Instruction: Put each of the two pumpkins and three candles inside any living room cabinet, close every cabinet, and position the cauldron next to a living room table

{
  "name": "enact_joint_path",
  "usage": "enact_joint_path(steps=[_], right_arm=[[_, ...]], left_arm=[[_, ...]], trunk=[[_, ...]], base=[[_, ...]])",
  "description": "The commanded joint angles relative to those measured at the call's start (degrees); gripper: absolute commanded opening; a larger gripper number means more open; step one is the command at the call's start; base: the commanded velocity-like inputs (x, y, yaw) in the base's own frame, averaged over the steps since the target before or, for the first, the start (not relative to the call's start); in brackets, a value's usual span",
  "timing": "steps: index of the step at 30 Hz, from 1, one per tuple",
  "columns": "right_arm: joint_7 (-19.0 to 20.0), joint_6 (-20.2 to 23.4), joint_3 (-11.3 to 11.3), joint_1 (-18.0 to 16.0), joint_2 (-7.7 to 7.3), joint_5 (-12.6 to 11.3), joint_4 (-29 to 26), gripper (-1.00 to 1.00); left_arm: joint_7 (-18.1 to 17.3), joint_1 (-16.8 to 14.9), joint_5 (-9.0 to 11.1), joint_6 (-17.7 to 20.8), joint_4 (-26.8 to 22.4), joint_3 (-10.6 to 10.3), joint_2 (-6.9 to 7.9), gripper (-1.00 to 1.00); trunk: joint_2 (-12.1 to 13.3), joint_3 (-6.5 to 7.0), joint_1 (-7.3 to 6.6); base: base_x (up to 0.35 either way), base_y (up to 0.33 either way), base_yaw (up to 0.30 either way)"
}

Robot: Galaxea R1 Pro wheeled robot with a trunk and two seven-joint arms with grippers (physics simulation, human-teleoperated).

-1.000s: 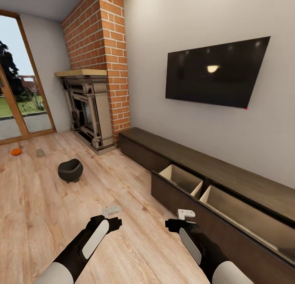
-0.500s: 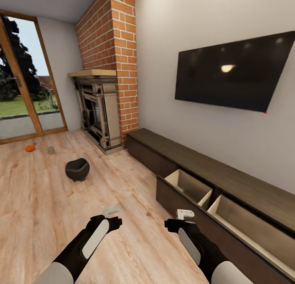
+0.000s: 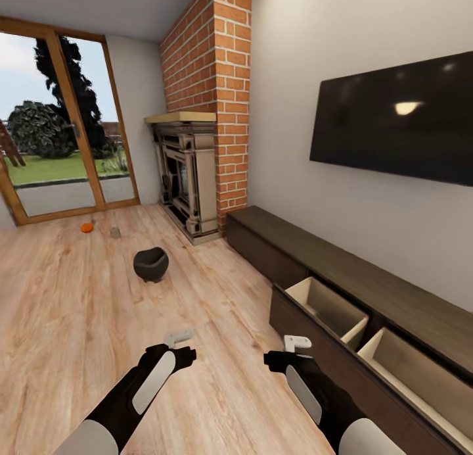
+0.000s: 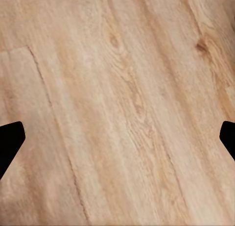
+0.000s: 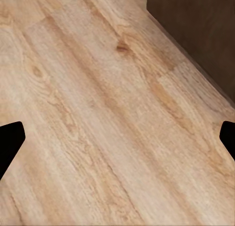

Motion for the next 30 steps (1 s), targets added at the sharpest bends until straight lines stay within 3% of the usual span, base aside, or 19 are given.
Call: enact_joint_path(steps=[1, 7, 17, 30], right_arm=[[-0.6, 0.1, 0.2, 0.0, -0.03, -0.6, -0.1, 1.00], [-0.6, 0.1, 0.2, 0.0, -0.01, -0.6, -0.1, 1.00], [-0.6, 0.1, 0.2, 0.0, -0.08, -0.5, -0.1, 1.00], [-0.6, 0.1, 0.2, 0.0, -0.05, -0.5, -0.1, 1.00]], left_arm=[[0.6, -0.1, 0.6, 0.0, -0.1, -0.3, 0.03, 1.00], [0.6, -0.1, 0.6, 0.0, -0.1, -0.3, 0.00, 1.00], [0.5, -0.1, 0.6, 0.0, -0.1, -0.3, -0.02, 1.00], [0.5, -0.1, 0.6, 0.0, -0.1, -0.3, -0.06, 1.00]], trunk=[[0.0, -0.06, 0.00], [0.0, -0.06, 0.00], [0.0, -0.06, 0.00], [0.0, -0.06, 0.00]], base=[[0.059, -0.084, 0.273], [0.016, -0.078, 0.273], [0.001, -0.244, 0.272], [0.000, -0.129, 0.081]])
